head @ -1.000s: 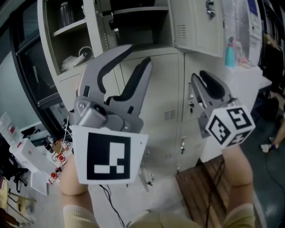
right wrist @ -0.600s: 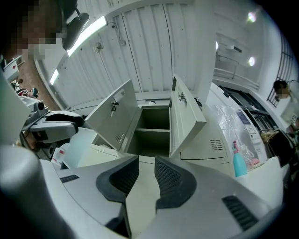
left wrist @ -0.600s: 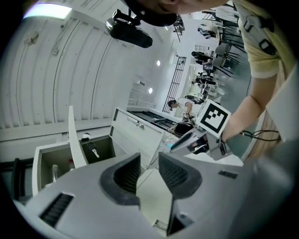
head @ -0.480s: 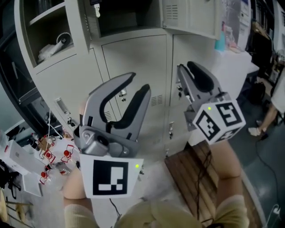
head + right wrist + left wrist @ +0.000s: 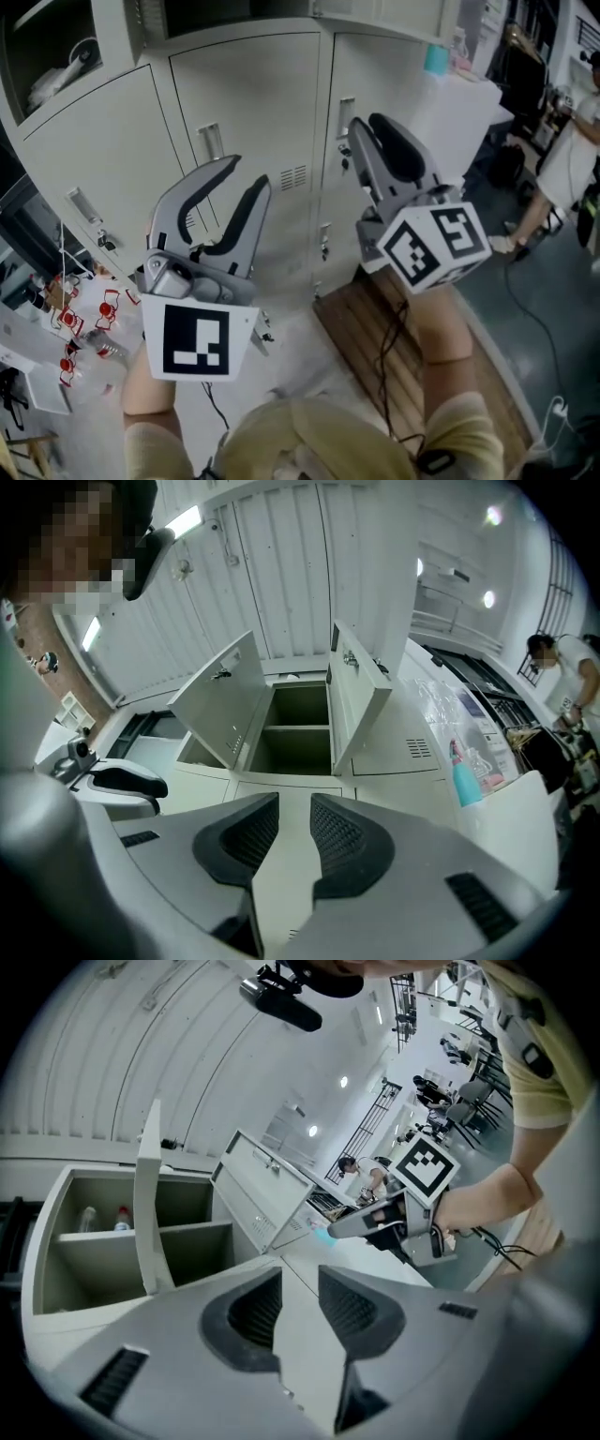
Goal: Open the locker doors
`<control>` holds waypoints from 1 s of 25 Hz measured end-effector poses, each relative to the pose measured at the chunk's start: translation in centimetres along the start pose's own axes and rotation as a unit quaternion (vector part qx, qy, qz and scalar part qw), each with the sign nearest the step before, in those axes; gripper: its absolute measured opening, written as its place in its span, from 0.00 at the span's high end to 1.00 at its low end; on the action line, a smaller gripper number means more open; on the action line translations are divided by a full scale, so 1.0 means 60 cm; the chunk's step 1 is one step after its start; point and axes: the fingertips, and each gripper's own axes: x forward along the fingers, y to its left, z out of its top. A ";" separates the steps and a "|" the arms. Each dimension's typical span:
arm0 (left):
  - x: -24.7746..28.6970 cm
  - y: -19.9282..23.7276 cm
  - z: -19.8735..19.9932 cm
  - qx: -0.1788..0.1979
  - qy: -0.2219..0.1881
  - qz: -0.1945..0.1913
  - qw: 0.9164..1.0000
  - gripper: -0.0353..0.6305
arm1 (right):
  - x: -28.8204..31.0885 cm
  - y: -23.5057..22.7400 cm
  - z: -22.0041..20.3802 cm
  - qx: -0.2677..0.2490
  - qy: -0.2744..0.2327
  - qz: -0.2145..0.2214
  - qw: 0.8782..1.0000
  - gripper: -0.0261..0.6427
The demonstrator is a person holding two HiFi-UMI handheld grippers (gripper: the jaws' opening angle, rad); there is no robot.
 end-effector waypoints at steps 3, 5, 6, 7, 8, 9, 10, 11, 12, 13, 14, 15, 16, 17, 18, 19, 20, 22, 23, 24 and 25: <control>0.000 -0.003 -0.030 -0.019 0.008 -0.004 1.000 0.79 | -0.005 0.001 -0.016 0.006 0.010 -0.005 1.000 0.81; 0.002 -0.003 -0.049 -0.038 0.011 -0.005 0.999 0.79 | -0.008 0.003 -0.027 0.011 0.017 -0.008 1.000 0.81; 0.003 -0.003 -0.059 -0.050 0.013 -0.005 0.999 0.79 | -0.009 0.004 -0.033 0.013 0.021 -0.010 1.000 0.81; 0.003 -0.004 -0.069 -0.066 0.015 -0.005 0.998 0.79 | -0.010 0.005 -0.039 0.015 0.025 -0.011 1.000 0.81; 0.004 -0.005 -0.079 -0.084 0.018 -0.005 0.996 0.79 | -0.012 0.007 -0.045 0.016 0.029 -0.012 0.999 0.81; 0.004 -0.006 -0.088 -0.103 0.020 -0.005 0.994 0.79 | -0.015 0.009 -0.050 0.016 0.033 -0.013 0.999 0.81; 0.004 -0.008 -0.096 -0.124 0.022 -0.006 0.992 0.79 | -0.019 0.010 -0.055 0.018 0.037 -0.014 0.999 0.81; 0.003 -0.010 -0.104 -0.142 0.024 -0.007 0.989 0.79 | -0.022 0.011 -0.060 0.020 0.040 -0.016 0.999 0.81; 0.003 -0.012 -0.112 -0.158 0.026 -0.007 0.987 0.79 | -0.026 0.012 -0.065 0.021 0.042 -0.017 0.999 0.81; 0.003 -0.013 -0.120 -0.171 0.028 -0.008 0.985 0.79 | -0.028 0.014 -0.069 0.022 0.043 -0.017 0.999 0.81; 0.003 -0.014 -0.127 -0.179 0.030 -0.010 0.983 0.79 | -0.030 0.016 -0.072 0.023 0.043 -0.016 0.999 0.81; 0.003 -0.016 -0.134 -0.186 0.030 -0.012 0.982 0.79 | -0.032 0.019 -0.076 0.025 0.042 -0.014 0.999 0.81; 0.003 -0.018 -0.140 -0.190 0.030 -0.016 0.981 0.79 | -0.035 0.022 -0.080 0.027 0.042 -0.011 0.999 0.81; 0.002 -0.020 -0.146 -0.196 0.031 -0.019 0.980 0.79 | -0.039 0.025 -0.085 0.028 0.044 -0.008 0.999 0.81; 0.001 -0.023 -0.152 -0.206 0.035 -0.021 0.978 0.79 | -0.042 0.029 -0.090 0.026 0.046 -0.006 0.999 0.81; -0.001 -0.025 -0.159 -0.218 0.040 -0.022 0.975 0.79 | -0.045 0.032 -0.095 0.021 0.049 -0.005 0.999 0.81; -0.003 -0.026 -0.165 -0.228 0.042 -0.022 0.972 0.79 | -0.048 0.035 -0.101 0.016 0.052 -0.006 0.998 0.81; -0.008 -0.028 -0.172 -0.250 0.037 -0.024 0.967 0.79 | -0.053 0.039 -0.112 0.010 0.058 -0.008 0.998 0.83; -0.010 -0.028 -0.175 -0.262 0.033 -0.024 0.964 0.79 | -0.055 0.040 -0.116 0.011 0.059 -0.009 0.998 0.83; -0.013 -0.028 -0.178 -0.274 0.031 -0.024 0.961 0.79 | -0.057 0.040 -0.120 0.016 0.060 -0.010 0.998 0.84; -0.016 -0.029 -0.181 -0.285 0.031 -0.024 0.958 0.79 | -0.060 0.039 -0.124 0.021 0.061 -0.012 0.998 0.84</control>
